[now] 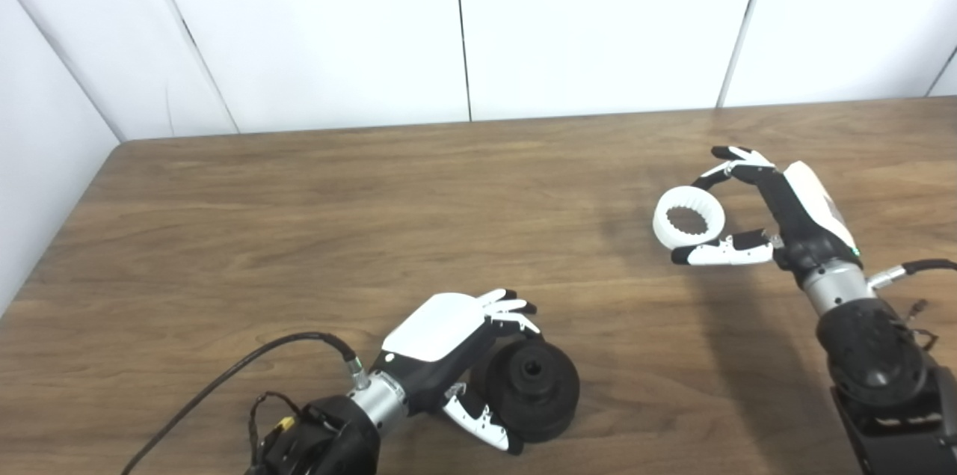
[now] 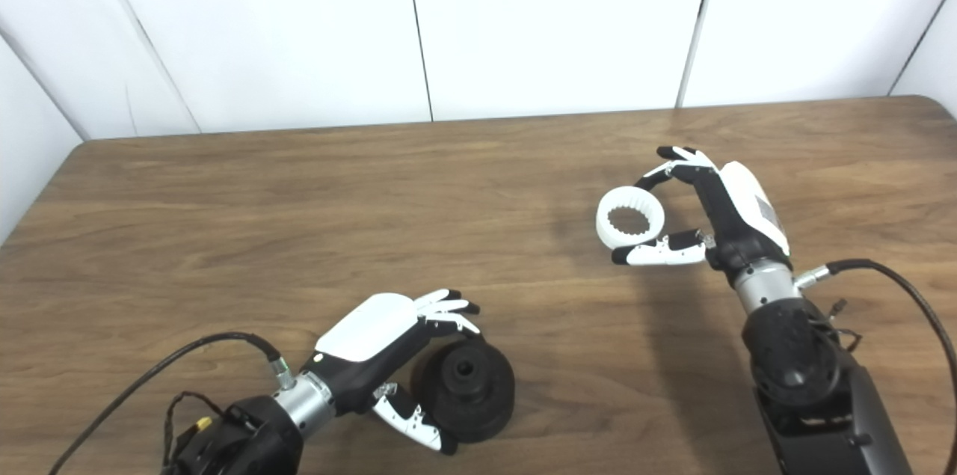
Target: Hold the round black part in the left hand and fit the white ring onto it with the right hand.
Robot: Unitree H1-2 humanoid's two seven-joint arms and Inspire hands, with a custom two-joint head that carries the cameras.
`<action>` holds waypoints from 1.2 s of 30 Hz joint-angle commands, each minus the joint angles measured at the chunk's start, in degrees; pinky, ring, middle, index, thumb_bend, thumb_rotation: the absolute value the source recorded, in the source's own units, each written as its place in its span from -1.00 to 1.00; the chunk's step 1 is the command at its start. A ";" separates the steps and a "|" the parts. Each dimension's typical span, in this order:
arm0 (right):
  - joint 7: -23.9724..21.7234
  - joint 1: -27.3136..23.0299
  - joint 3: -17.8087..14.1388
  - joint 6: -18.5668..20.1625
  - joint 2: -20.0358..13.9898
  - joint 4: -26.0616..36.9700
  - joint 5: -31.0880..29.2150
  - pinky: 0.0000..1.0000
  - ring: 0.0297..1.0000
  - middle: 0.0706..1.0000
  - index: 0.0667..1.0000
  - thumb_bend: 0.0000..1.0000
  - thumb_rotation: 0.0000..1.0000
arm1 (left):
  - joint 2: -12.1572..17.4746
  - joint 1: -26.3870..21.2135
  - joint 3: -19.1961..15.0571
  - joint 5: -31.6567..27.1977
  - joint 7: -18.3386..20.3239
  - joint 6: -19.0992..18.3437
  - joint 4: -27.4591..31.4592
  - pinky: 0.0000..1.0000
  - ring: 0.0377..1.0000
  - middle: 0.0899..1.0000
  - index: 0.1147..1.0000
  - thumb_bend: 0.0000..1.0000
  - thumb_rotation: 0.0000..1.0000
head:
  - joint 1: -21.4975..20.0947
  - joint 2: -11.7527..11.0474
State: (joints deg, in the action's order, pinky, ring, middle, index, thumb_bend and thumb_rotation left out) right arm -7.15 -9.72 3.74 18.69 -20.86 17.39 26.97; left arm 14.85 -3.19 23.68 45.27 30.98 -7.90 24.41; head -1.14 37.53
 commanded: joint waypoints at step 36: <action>-9.81 8.45 5.37 -0.16 1.93 21.21 0.47 0.82 0.93 0.77 -0.09 0.04 -0.67 | -0.89 -1.97 0.19 -0.05 -0.44 -0.13 -0.70 0.73 0.94 0.82 0.30 0.75 -0.54 | 1.04 1.03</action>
State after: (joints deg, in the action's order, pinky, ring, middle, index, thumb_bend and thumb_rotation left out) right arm -17.27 0.12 9.01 20.92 -19.05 37.03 26.87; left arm 14.13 -3.52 23.96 45.34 30.80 -8.21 23.71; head -0.09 38.50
